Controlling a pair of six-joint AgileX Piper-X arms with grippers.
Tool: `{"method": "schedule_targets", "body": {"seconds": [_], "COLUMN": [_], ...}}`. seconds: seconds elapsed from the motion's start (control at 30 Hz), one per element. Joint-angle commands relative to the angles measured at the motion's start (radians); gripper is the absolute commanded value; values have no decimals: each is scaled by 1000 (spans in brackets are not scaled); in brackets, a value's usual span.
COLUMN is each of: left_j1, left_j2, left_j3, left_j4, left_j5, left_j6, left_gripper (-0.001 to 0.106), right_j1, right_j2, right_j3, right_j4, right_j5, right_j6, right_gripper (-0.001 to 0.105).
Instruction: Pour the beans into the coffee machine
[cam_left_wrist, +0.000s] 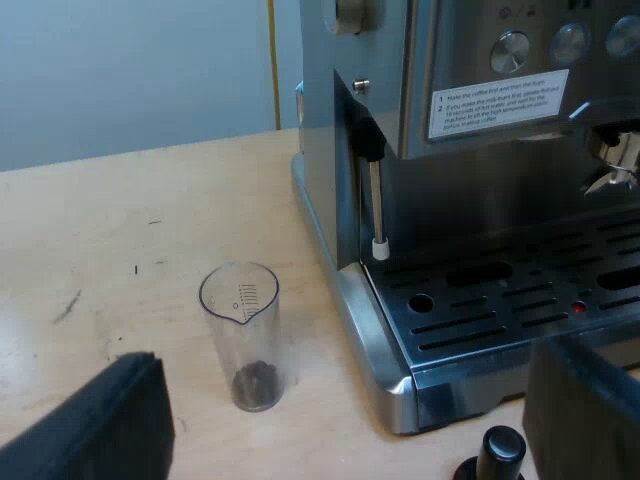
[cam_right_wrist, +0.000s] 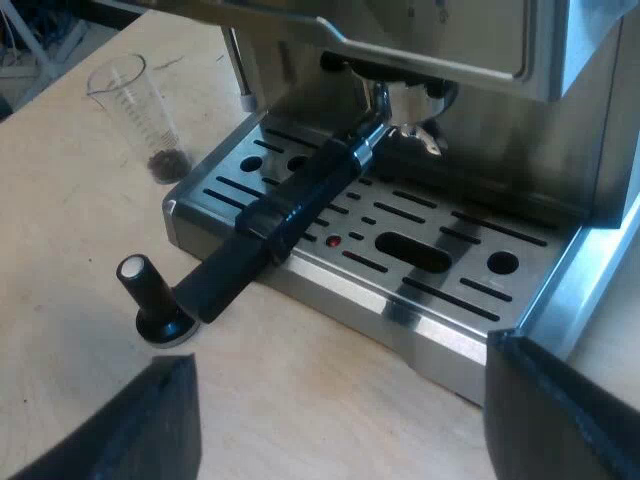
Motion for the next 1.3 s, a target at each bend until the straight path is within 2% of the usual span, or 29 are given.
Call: {"method": "schedule_targets", "body": {"seconds": [0.03,0.43,0.63,0.83,1.0,1.03,1.2,1.3], "left_j1": [-5,-5,-5,-5,-5,-5,-5,-5], "left_j2": [5,8,9,29,70,123,217,273], "left_j3": [4,98,150,210,228,229,232,232], "left_j4": [-15,-105,-149,-189,-212,-236,-284,-310], "left_j5": [6,6,6,6,6,6,6,20], "left_j6": [-4,-13,-81,-87,-56,-34,-34,11], "left_gripper": [74,74,74,74,74,74,74,74], "right_j1": [1,1,1,1,1,1,1,1], "right_j2": [-3,-3,-3,-3,-3,-3,-3,-3], "right_j3": [-12,-12,-12,-12,-12,-12,-12,-12], "right_j4": [-9,-7,-7,-7,-7,-7,-7,-7], "right_j5": [-7,-7,-7,-7,-7,-7,-7,-7], "right_j6": [-18,-18,-18,-18,-18,-18,-18,-18], "right_gripper": [62,62,62,62,62,62,62,62]}}
